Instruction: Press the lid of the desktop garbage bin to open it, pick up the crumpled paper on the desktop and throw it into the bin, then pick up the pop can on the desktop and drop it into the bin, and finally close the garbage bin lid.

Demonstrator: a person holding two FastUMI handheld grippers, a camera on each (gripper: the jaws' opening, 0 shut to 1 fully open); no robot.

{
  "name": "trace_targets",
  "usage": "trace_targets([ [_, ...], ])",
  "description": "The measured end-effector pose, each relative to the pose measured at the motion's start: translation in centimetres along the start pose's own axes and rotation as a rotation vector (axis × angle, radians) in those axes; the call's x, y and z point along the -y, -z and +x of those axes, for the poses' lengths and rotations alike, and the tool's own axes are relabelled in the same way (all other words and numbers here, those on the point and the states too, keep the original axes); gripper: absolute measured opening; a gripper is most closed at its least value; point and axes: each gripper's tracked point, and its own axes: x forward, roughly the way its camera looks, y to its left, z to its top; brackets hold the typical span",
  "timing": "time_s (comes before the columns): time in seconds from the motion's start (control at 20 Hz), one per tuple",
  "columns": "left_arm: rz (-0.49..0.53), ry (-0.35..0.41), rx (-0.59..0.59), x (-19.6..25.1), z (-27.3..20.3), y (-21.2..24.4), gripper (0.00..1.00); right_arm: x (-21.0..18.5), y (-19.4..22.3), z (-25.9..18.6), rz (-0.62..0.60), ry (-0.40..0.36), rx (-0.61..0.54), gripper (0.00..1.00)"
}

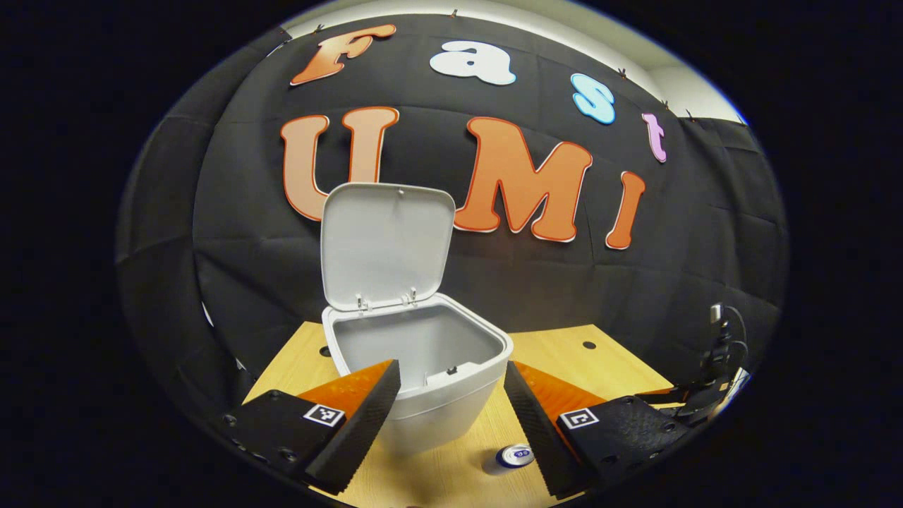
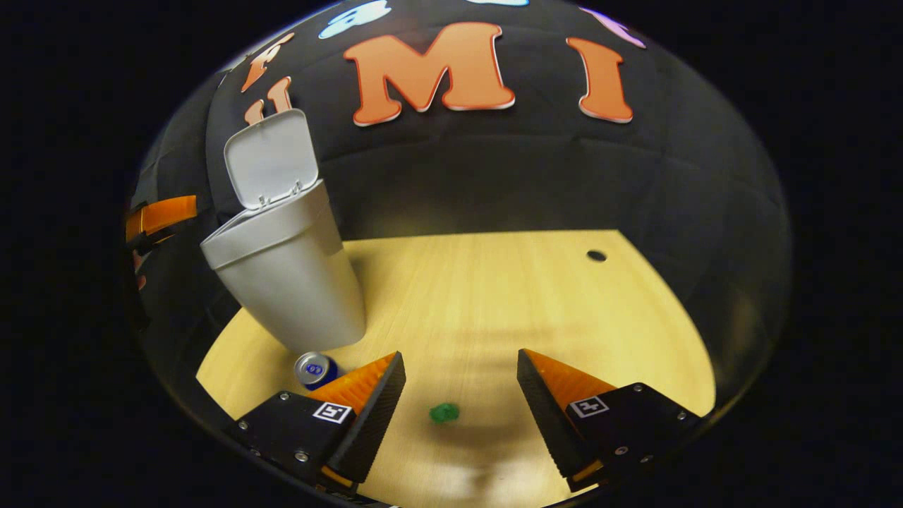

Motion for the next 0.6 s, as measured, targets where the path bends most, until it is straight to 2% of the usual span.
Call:
trace_targets([
  [0.15,0.060,-0.012,-0.022,-1.1,-0.2,1.2,0.94,1.5,3.7,3.3,-0.007,0.071,-0.104,0.97],
  [0.25,0.059,-0.014,-0.036,-1.7,-0.3,1.9,0.94,2.8,5.0,4.8,-0.030,0.102,-0.175,0.97],
  [0.6,0.017,-0.008,-0.029,-3.4,-1.0,1.9,0.94,2.8,5.8,4.9,-0.135,0.101,-0.259,0.96],
])
